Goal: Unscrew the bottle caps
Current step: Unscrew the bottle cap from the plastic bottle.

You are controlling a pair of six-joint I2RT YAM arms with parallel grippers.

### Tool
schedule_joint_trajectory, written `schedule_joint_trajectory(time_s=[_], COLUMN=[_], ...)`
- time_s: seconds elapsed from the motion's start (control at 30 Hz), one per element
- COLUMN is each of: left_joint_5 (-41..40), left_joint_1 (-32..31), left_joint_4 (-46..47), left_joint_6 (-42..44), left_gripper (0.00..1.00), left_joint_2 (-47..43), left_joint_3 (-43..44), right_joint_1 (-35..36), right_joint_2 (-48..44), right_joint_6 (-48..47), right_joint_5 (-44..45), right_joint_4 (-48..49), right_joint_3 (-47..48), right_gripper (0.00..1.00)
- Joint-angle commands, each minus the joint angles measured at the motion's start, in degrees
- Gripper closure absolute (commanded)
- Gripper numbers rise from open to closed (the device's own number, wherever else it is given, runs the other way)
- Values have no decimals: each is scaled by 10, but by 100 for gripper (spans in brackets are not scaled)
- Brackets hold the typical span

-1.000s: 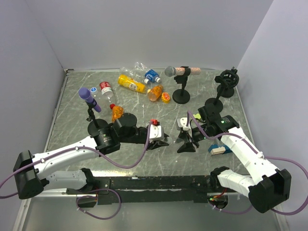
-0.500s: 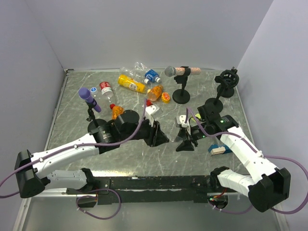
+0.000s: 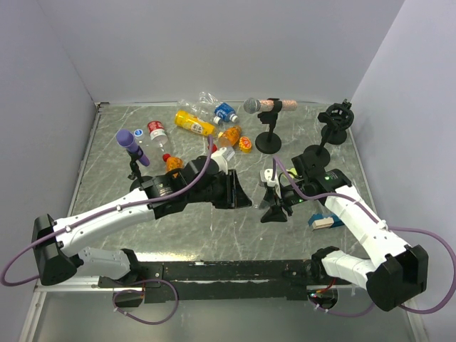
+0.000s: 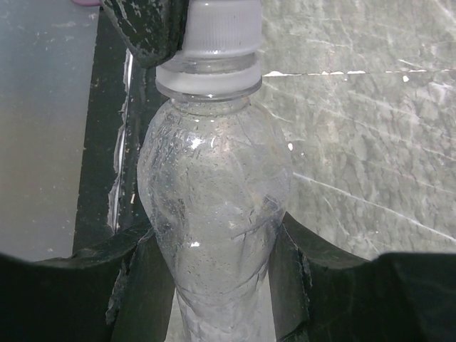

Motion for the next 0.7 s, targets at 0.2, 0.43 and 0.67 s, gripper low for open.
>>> schedule_joint_trajectory(time_s=[0.2,0.43,0.67], left_joint_5=[2,89,204], left_joint_1=[15,37,36], left_joint_4=[59,99,209], left_joint_6=[25,193,488], left_gripper=[13,3,3], left_joint_2=[-47,-144,-271], left_joint_3=[-21,-100,-243], right_joint_1=[3,3,4], right_joint_2=[5,0,4], right_joint_6=[-12,-15,-58], right_joint_5=[-9,-10,-34], right_joint_4=[10,9,-19], right_joint_3=[9,6,7], right_gripper=[83,83,83])
